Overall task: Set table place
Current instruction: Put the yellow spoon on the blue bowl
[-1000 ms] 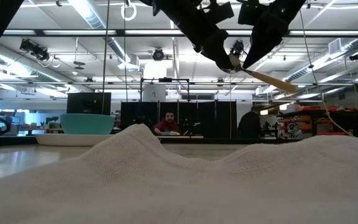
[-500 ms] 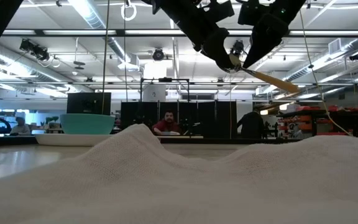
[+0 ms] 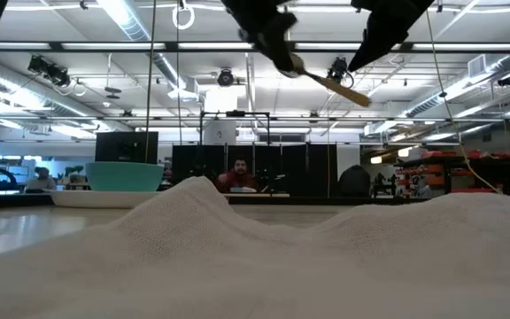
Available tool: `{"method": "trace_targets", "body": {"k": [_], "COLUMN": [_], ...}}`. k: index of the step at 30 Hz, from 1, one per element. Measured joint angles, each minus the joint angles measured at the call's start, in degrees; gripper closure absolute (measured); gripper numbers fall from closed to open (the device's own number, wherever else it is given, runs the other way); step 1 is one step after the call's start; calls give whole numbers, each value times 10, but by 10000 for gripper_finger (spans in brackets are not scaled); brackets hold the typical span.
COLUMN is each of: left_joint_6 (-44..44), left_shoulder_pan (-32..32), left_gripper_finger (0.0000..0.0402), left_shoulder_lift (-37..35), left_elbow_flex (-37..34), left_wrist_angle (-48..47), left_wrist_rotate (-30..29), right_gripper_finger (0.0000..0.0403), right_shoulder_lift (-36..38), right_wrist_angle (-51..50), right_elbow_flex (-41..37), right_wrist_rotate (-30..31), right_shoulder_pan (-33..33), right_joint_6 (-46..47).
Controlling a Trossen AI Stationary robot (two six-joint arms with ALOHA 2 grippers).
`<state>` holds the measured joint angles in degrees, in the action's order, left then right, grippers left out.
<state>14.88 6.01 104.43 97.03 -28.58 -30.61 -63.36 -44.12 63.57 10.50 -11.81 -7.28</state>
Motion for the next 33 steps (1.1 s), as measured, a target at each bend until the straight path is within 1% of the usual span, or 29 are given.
{"method": "trace_targets", "body": {"k": [7,11,17,23,26,30,33], "left_joint_6": [-81,-151,-255,-325,-375,-430,-472], "left_shoulder_pan": [4,4,4,1,0,-19,-35], "left_gripper_finger": [391,391,391,390,390,391,391], "left_shoulder_lift": [-86,-125,-169,-217,-235,-247,-255], "left_elbow_flex": [0,0,0,0,0,0,0], "left_wrist_angle": [-121,-208,-325,-398,-438,-495,-534], "left_wrist_rotate": [-15,-23,-28,-28,-41,-67,-71], "right_gripper_finger": [292,291,292,293,293,293,293], "right_shoulder_lift": [7,7,7,7,7,7,7], "right_wrist_angle": [-5,-5,-4,-5,-10,-30,-30], "right_elbow_flex": [0,0,0,0,0,0,0], "right_wrist_rotate": [0,0,0,0,0,0,0], "right_shoulder_pan": [0,0,0,0,0,0,0], "right_joint_6": [-4,-4,-4,-4,-4,-4,-4]}}
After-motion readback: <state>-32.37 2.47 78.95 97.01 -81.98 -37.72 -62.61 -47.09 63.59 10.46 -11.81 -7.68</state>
